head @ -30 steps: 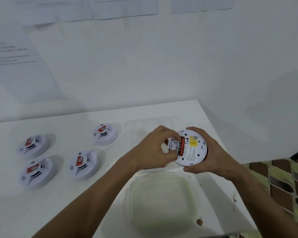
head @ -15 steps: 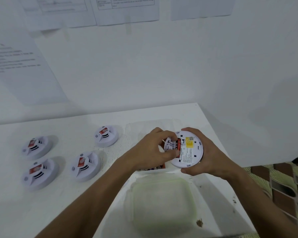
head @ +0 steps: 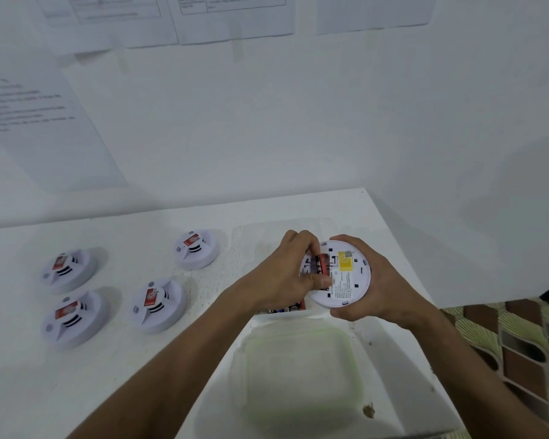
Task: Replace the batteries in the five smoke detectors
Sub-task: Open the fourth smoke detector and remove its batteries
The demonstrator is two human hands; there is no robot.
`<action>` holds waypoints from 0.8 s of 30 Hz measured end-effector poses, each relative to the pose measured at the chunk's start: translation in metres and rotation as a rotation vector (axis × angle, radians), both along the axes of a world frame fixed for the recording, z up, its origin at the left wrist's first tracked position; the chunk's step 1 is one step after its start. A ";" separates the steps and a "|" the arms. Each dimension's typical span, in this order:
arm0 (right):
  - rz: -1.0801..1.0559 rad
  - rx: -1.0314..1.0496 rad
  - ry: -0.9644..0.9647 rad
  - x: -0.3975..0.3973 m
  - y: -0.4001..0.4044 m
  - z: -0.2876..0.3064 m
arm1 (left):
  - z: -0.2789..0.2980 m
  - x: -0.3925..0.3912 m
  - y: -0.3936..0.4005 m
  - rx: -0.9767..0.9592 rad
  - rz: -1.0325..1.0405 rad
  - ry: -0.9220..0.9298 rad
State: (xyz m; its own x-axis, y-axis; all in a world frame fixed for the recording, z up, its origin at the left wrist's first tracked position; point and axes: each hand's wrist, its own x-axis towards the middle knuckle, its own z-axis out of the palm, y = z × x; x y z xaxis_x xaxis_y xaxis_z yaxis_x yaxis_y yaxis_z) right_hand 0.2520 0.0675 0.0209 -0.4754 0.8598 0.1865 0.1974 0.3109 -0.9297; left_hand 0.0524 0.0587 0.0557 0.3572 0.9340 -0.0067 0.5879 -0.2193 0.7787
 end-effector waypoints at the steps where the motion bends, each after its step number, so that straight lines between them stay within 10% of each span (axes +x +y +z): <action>1: 0.000 -0.005 0.003 0.001 0.000 0.000 | 0.000 0.000 0.000 0.008 0.003 0.001; 8: -0.018 -0.017 -0.001 0.004 0.006 0.000 | -0.011 0.007 0.000 0.321 0.148 -0.050; 15: -0.096 -0.026 -0.024 0.029 0.001 -0.004 | -0.014 0.002 0.011 0.126 0.413 -0.303; 24: -0.138 -0.051 -0.036 0.045 -0.004 -0.012 | -0.061 0.008 0.021 -0.061 0.318 0.182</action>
